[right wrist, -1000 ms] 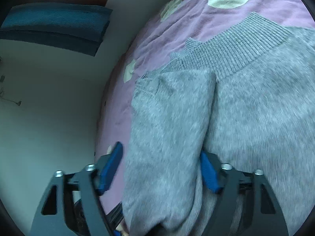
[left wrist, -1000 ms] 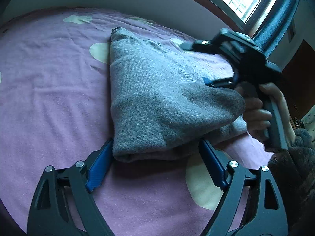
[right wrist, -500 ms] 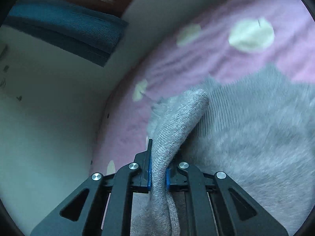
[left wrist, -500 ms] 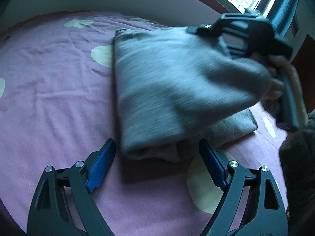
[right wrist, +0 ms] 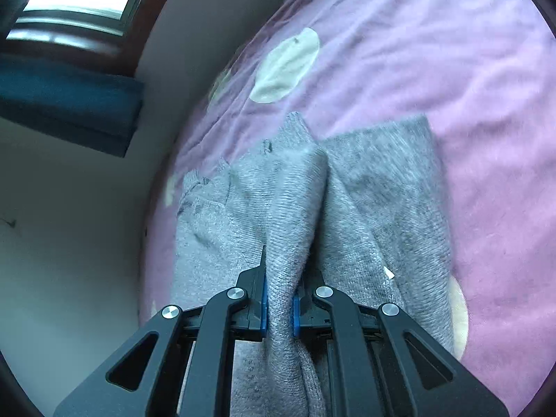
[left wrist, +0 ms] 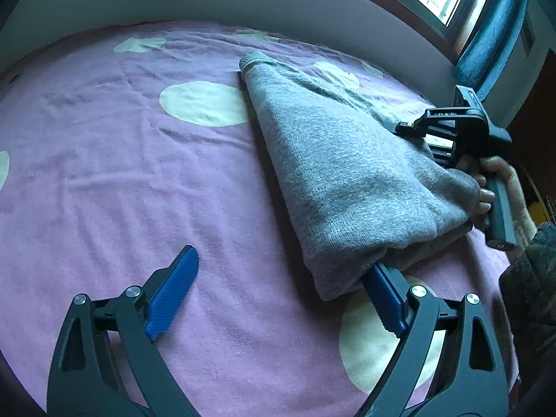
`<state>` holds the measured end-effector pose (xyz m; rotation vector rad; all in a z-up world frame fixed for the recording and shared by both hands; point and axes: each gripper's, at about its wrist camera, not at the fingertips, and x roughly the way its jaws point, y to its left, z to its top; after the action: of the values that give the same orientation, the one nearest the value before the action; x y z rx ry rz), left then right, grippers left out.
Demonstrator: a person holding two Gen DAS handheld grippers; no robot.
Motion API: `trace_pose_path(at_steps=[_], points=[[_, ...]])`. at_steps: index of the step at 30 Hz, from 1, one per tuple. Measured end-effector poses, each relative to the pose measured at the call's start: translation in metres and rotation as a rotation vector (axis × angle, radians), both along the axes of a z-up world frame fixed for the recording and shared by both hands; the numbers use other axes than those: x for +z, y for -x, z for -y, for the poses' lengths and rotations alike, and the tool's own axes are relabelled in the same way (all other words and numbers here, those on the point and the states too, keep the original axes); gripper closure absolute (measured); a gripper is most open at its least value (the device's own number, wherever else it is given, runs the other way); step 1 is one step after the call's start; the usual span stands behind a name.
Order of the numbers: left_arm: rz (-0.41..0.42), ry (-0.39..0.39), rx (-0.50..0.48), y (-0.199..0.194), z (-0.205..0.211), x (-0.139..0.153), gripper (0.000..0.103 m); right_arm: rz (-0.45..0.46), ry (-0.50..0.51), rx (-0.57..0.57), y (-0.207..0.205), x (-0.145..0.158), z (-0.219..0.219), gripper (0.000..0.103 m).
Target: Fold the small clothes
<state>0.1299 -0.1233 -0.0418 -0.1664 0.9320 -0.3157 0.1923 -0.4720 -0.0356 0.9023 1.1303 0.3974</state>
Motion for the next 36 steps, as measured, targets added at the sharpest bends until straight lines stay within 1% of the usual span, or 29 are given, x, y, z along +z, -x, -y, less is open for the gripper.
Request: trace_pose_path(at_steps=[4,7,9,11,14,16,20,24,26,31,36], points=[[0.002,-0.010,-0.002,-0.001,0.002,0.000,0.012,0.004,0.009,0.015,0.002,0.007,0.001,0.093],[0.003,-0.011,-0.002,-0.002,0.002,-0.001,0.012,-0.006,-0.006,0.002,0.007,0.010,0.003,0.089],[0.002,-0.008,-0.003,-0.003,0.002,-0.001,0.012,-0.007,-0.016,0.000,0.018,0.014,0.007,0.082],[0.002,-0.005,-0.003,-0.002,0.002,-0.001,0.012,-0.001,-0.020,-0.003,0.034,0.019,0.014,0.063],[0.002,-0.003,-0.003,-0.002,0.002,-0.001,0.011,0.020,-0.054,-0.011,0.065,0.027,0.029,0.050],[0.002,-0.002,-0.003,-0.002,0.002,-0.001,0.011,0.026,-0.077,-0.025,0.084,0.029,0.037,0.046],[0.002,-0.001,-0.003,-0.002,0.002,-0.001,0.011,0.015,-0.147,-0.043,0.120,0.029,0.041,0.045],[0.002,-0.001,-0.003,-0.001,0.002,-0.001,0.010,0.006,-0.174,-0.049,0.145,0.029,0.042,0.044],[0.002,0.000,-0.003,-0.001,0.002,-0.001,0.010,0.002,-0.192,-0.052,0.156,0.028,0.041,0.041],[0.002,-0.003,-0.002,0.000,0.004,0.000,0.010,-0.004,-0.219,-0.035,0.160,0.029,0.032,0.039],[0.002,-0.001,-0.002,0.001,0.004,0.000,0.010,0.011,-0.225,-0.018,0.152,0.035,0.019,0.038]])
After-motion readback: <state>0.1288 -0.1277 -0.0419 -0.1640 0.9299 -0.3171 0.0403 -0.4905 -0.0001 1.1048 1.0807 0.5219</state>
